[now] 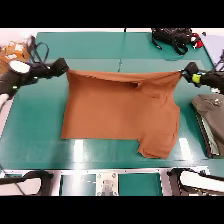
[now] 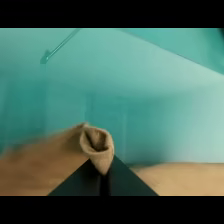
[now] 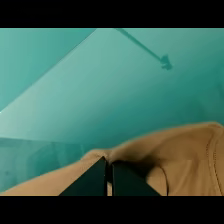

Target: Fold the shirts.

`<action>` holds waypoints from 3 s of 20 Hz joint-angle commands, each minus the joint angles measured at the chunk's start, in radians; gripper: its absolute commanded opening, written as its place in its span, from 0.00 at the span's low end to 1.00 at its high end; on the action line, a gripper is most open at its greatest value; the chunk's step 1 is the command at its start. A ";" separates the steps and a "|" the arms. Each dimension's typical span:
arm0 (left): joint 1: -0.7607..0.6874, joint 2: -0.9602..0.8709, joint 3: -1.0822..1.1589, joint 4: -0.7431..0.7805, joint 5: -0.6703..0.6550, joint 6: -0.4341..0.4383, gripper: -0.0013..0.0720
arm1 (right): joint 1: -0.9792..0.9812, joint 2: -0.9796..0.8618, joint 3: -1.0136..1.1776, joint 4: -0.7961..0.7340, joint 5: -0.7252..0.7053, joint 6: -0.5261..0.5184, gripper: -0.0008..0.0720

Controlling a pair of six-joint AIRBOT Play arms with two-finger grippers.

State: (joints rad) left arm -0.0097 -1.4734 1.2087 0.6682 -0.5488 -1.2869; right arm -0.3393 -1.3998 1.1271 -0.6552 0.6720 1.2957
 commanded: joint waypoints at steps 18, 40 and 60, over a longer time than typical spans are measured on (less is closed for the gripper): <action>-0.019 -0.179 0.166 -0.041 0.163 0.068 0.05 | 0.011 -0.388 0.441 -0.002 0.031 -0.050 0.03; -0.021 -0.193 0.034 0.290 -0.245 -0.209 0.05 | -0.043 -0.388 0.301 -0.323 0.358 0.044 0.04; 0.078 0.329 -0.171 0.500 -0.817 -0.280 0.05 | -0.285 0.380 -0.380 -0.659 0.645 0.336 0.04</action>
State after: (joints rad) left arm 0.0845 -1.3094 1.2034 1.1343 -1.4208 -1.5223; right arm -0.5861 -1.2022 0.9573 -1.2510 1.3472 1.5681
